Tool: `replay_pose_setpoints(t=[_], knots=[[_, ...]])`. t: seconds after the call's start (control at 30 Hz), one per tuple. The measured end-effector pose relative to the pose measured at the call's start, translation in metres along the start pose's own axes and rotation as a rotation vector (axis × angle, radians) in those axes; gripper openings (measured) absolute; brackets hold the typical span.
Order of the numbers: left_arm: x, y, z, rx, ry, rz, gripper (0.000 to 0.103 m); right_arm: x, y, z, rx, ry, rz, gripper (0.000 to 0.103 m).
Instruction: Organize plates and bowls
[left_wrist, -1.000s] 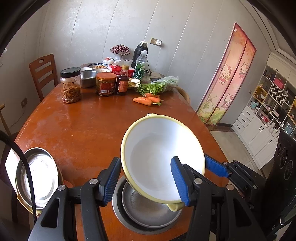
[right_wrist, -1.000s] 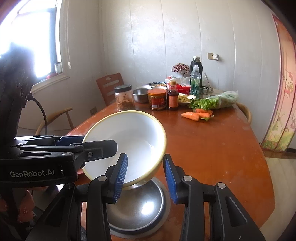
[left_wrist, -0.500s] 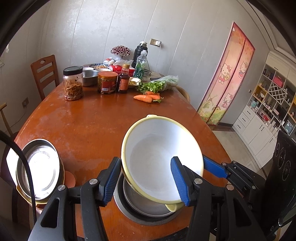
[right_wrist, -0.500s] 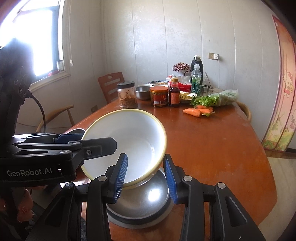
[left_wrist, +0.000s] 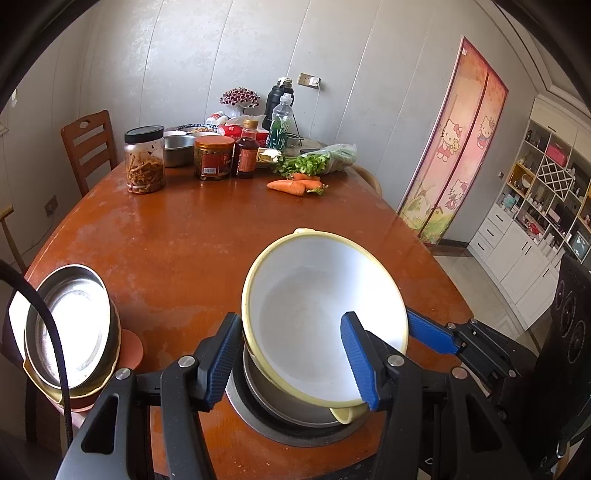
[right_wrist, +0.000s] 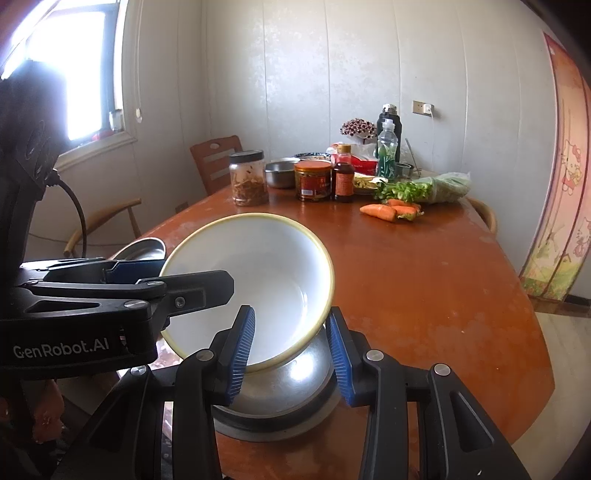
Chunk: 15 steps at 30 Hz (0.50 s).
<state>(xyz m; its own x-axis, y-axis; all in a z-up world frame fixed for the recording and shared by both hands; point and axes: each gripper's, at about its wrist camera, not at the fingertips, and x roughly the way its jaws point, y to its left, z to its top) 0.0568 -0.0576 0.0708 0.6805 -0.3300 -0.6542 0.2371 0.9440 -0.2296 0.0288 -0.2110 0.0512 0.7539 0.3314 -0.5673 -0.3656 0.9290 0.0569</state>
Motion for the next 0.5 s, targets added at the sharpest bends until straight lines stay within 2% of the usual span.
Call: replay_pose_setpoints(t=[0.5], knots=[[0.025,0.002,-0.012,0.012,0.035,0.016,0.055,0.023,-0.003,-0.016,-0.025,0.052,-0.025,0.042]])
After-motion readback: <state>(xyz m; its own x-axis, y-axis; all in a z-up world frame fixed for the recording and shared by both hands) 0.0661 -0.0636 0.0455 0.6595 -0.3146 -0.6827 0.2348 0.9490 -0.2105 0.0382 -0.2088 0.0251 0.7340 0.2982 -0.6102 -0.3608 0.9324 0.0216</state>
